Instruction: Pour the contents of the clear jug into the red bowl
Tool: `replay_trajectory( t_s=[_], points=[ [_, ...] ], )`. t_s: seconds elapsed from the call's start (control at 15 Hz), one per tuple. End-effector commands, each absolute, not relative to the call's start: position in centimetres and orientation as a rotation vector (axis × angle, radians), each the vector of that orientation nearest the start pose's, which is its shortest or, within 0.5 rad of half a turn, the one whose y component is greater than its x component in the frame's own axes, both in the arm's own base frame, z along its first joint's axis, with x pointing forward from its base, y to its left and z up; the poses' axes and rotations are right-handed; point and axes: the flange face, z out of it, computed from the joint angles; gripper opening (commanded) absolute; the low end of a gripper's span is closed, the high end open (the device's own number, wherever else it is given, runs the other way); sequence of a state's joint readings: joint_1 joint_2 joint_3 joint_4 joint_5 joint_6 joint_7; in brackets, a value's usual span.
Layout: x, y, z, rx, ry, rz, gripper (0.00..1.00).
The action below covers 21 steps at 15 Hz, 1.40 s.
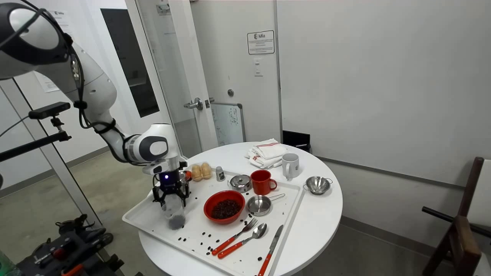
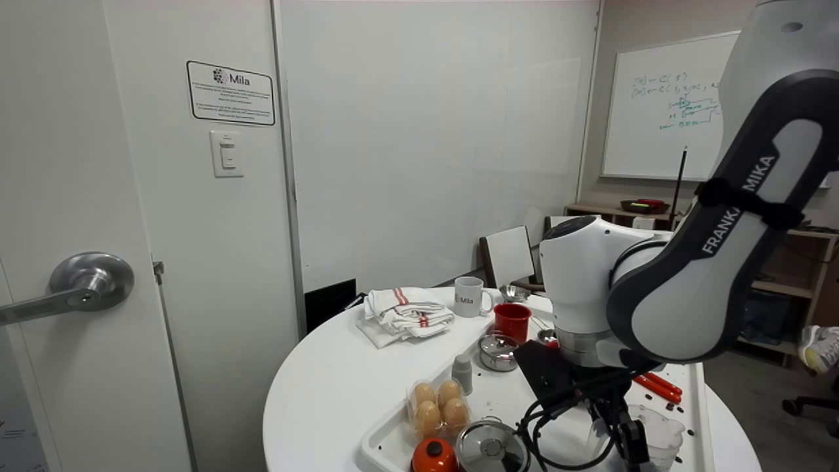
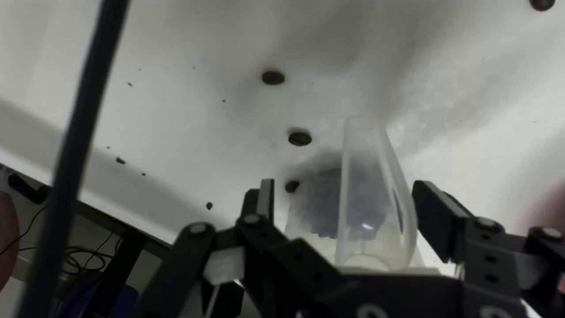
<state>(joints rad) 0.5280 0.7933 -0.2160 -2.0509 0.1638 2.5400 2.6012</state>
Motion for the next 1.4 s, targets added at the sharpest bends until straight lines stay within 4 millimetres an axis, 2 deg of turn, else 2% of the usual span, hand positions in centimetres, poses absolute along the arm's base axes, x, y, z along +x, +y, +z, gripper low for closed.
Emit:
replay_trajectory(
  t_s=[0.0, 0.13, 0.2, 0.27, 0.33, 0.87, 0.93, 1.0, 1.13, 1.33],
  points=[
    [49.7, 15.4, 6.1, -1.241, 3.15, -0.075, 1.0],
    [49.4, 15.8, 7.1, -1.239, 3.138, -0.068, 1.0],
    [49.3, 16.0, 7.5, -1.244, 3.131, -0.064, 0.75],
    [49.2, 16.0, 7.8, -1.243, 3.128, -0.068, 0.75],
    [49.1, 16.1, 7.9, -1.247, 3.127, -0.059, 0.7],
    [48.8, 15.7, 8.3, -1.268, 3.13, -0.013, 0.08],
    [49.1, 15.6, 8.4, -1.289, 3.128, 0.01, 0.06],
    [49.3, 15.6, 8.5, -1.305, 3.124, 0.025, 0.1],
    [49.8, 15.5, 9.0, -1.339, 3.11, 0.047, 0.1],
    [50.7, 15.5, 10.3, -1.412, 3.061, 0.086, 0.1]
  ],
)
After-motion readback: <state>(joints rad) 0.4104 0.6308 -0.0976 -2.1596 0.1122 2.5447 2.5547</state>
